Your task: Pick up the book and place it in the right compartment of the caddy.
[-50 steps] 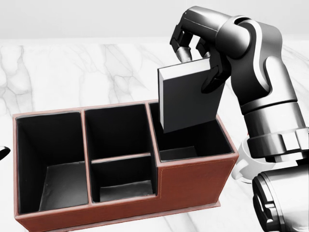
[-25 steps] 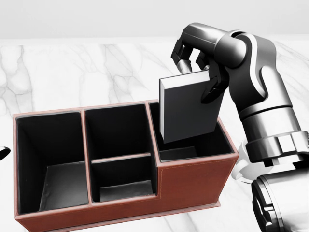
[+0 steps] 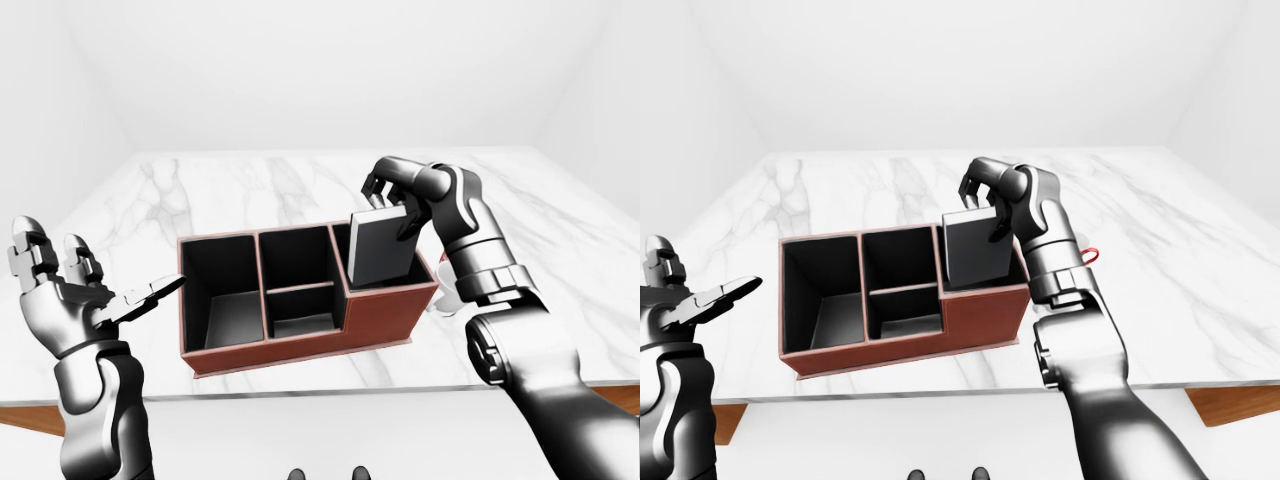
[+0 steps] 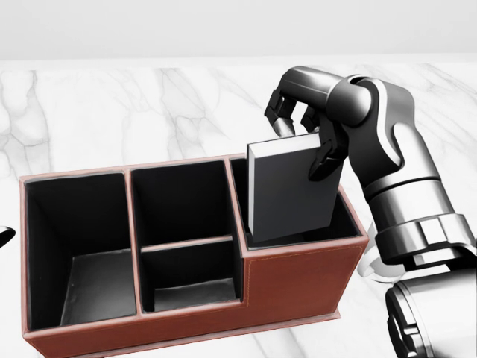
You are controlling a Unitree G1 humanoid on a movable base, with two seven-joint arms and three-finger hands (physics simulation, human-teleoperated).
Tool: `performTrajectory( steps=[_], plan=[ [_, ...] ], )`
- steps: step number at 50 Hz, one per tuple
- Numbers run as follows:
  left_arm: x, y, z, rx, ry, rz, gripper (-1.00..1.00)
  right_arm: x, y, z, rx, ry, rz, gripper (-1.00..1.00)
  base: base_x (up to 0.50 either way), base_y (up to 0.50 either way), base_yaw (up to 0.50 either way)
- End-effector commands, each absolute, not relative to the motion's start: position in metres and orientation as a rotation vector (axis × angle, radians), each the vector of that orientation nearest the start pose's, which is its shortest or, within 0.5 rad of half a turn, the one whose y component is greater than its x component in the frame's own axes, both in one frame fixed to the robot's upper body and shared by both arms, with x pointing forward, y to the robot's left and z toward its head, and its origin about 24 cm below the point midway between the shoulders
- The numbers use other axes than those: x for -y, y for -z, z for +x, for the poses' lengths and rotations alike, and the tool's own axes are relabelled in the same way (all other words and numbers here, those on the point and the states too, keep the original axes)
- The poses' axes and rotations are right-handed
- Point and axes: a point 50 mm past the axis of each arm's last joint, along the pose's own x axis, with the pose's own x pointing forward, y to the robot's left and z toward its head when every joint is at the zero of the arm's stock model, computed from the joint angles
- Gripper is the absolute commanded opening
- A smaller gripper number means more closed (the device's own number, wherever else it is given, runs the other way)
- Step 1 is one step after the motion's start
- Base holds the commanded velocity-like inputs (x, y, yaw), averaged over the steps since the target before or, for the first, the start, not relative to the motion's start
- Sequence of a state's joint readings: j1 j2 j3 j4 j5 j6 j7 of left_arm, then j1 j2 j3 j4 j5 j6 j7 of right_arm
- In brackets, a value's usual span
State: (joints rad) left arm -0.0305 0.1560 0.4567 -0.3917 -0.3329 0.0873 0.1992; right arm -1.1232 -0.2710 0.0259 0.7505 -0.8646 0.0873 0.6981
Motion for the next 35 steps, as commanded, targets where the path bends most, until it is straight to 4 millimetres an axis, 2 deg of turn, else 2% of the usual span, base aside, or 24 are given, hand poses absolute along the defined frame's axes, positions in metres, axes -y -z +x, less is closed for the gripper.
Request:
performTrajectory(
  steps=[1, 28, 29, 30, 31, 35],
  plan=[
    [-0.275, -0.146, 0.219, 0.414, -0.527, -0.147, 1.0, 0.134, -0.214, 0.41, -0.119, -0.471, -1.172, -1.0, 0.0, 0.0, 0.0],
    [-0.275, -0.145, 0.22, 0.408, -0.526, -0.146, 1.0, 0.139, -0.206, 0.412, -0.164, -0.481, -1.157, -1.0, 0.0, 0.0, 0.0],
    [-0.275, -0.146, 0.219, 0.412, -0.527, -0.146, 1.0, 0.139, -0.206, 0.412, -0.17, -0.481, -1.158, -0.87, 0.0, 0.0, 0.0],
    [-0.275, -0.146, 0.219, 0.413, -0.527, -0.146, 1.0, 0.14, -0.205, 0.412, -0.171, -0.481, -1.158, -0.34, 0.0, 0.0, 0.0],
    [-0.275, -0.146, 0.22, 0.41, -0.527, -0.146, 1.0, 0.14, -0.205, 0.412, -0.169, -0.48, -1.163, 1.0, 0.0, 0.0, 0.0],
    [-0.274, -0.145, 0.22, 0.408, -0.527, -0.146, 1.0, 0.14, -0.202, 0.412, -0.179, -0.483, -1.164, 1.0, 0.0, 0.0, 0.0]
  ],
)
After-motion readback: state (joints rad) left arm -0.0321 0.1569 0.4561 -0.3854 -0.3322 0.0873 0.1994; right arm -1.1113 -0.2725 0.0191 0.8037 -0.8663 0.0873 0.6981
